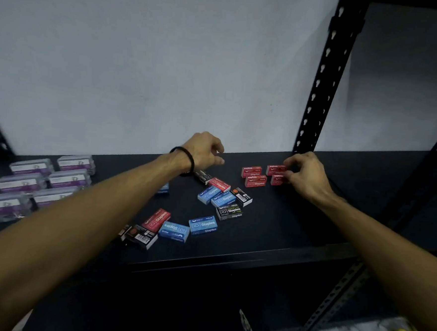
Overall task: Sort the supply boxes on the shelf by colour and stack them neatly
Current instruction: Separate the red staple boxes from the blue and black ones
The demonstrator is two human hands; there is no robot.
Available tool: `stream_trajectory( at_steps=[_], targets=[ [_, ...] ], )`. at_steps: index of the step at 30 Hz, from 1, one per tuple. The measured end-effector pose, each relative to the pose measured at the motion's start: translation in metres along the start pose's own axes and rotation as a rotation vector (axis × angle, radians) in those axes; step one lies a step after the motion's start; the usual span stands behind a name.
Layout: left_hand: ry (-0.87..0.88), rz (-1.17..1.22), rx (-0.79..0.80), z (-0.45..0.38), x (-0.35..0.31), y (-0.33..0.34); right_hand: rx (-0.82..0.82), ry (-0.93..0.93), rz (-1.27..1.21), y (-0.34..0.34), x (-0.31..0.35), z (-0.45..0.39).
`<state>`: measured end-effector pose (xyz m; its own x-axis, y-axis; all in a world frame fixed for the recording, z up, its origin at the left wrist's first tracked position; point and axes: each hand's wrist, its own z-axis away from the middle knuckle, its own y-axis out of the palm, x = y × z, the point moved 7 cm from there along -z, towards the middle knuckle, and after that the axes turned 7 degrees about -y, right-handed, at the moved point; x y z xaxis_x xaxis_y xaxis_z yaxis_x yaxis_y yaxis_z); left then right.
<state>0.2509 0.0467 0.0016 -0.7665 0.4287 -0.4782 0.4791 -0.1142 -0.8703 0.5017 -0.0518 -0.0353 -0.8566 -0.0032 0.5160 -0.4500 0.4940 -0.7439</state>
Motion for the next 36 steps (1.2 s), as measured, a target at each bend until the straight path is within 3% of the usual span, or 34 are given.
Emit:
stream_trajectory(
  at_steps=[9,18,36],
  targets=[
    [-0.020,-0.018,-0.014,0.032,0.036,-0.043,0.039,-0.142,-0.051,0.024,0.065,0.002],
    [-0.071,0.019,0.044,0.088,0.080,-0.032,0.173,-0.226,-0.082,0.082,0.122,0.026],
    [-0.127,-0.099,0.224,0.131,0.114,-0.006,0.295,-0.075,0.265,0.117,0.132,0.026]
  ],
)
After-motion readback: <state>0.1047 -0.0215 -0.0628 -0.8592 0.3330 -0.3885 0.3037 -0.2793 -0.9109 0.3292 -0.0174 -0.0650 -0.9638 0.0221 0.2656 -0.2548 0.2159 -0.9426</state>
